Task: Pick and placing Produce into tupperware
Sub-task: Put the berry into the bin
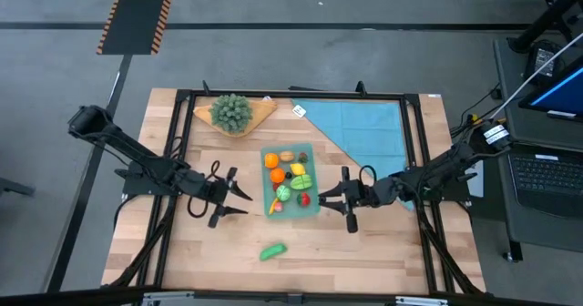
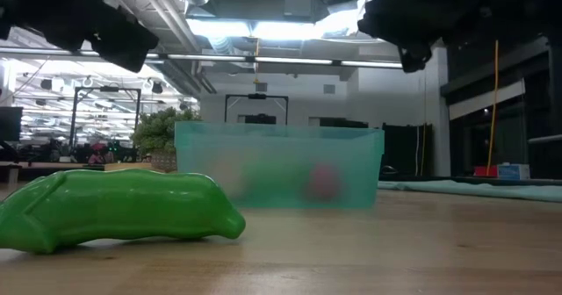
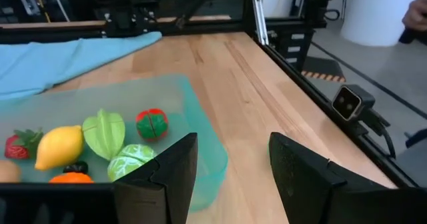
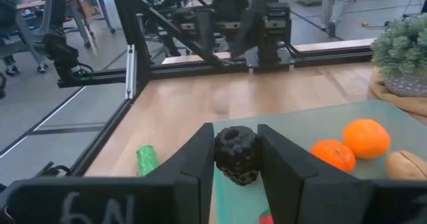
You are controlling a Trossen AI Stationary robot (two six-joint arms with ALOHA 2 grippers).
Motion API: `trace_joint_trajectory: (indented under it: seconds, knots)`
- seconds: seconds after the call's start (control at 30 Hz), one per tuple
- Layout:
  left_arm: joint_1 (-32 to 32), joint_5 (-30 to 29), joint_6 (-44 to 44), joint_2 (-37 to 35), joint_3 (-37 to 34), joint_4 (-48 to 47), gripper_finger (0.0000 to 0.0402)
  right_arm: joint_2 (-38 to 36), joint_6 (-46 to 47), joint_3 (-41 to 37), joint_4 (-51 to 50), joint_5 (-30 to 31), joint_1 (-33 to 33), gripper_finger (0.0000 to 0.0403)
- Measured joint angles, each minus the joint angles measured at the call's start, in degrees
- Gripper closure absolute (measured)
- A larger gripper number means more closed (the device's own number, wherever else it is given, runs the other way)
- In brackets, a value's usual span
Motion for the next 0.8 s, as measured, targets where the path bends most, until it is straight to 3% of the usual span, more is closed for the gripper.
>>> trace_joint_trajectory:
  seconds: [0.47,0.8]
  knots:
    - [0.67,0.01,0.09,-0.02,-0.56,0.5,0.0223,0.17,0.15,1.0,0.12,1.38,-3.35,0.0305]
    - [0.65,0.02,0.03,-0.02,-0.56,-0.18,0.0223,10.75,-0.08,11.49,-7.04,-0.48,-10.28,0.0305]
